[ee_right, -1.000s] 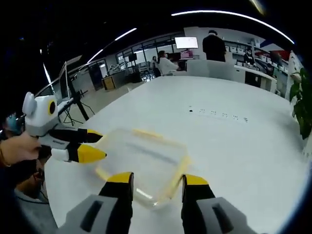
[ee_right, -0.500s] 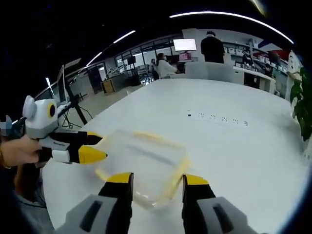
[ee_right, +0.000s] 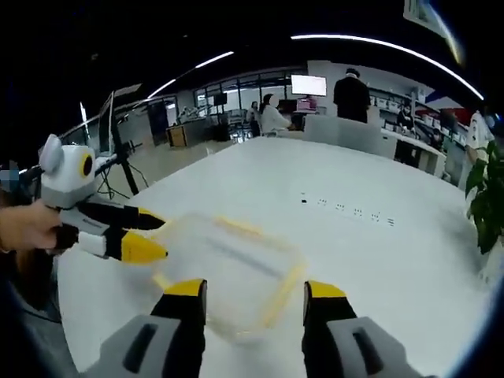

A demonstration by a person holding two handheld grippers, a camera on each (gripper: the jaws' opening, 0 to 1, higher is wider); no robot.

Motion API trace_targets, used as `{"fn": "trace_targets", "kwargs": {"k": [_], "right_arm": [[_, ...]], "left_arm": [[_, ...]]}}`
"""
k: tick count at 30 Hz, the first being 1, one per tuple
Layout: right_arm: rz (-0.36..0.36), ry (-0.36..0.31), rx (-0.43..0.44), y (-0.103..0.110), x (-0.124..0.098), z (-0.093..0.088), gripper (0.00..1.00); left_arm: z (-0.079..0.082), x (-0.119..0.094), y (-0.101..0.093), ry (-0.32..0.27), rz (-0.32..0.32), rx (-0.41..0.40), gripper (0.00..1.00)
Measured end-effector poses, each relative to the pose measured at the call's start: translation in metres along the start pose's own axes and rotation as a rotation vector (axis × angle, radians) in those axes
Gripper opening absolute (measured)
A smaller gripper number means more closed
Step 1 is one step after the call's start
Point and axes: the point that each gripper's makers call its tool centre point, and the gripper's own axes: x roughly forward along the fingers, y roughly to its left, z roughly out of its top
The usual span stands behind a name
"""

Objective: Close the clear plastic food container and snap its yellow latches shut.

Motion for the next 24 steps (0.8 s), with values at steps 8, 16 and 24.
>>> {"fn": "trace_targets", "kwargs": {"k": [8, 16, 24], "right_arm": [[0.008, -0.004, -0.002, 0.006, -0.022, -0.003, 0.47], [-0.022, -0.027, 0.0, 0.009, -0.043, -0.007, 0.48], [-0.029, -0.024, -0.008, 0.018, -0.062, -0.017, 0.5]], "left_arm": [[0.007, -0.025, -0.008, -0.027, 0.003, 0.034, 0.51], [0.006, -0.05, -0.013, -0.056, 0.023, 0.043, 0.5], [-0.002, -0.078, -0.02, -0.097, 0.034, 0.016, 0.52]]}}
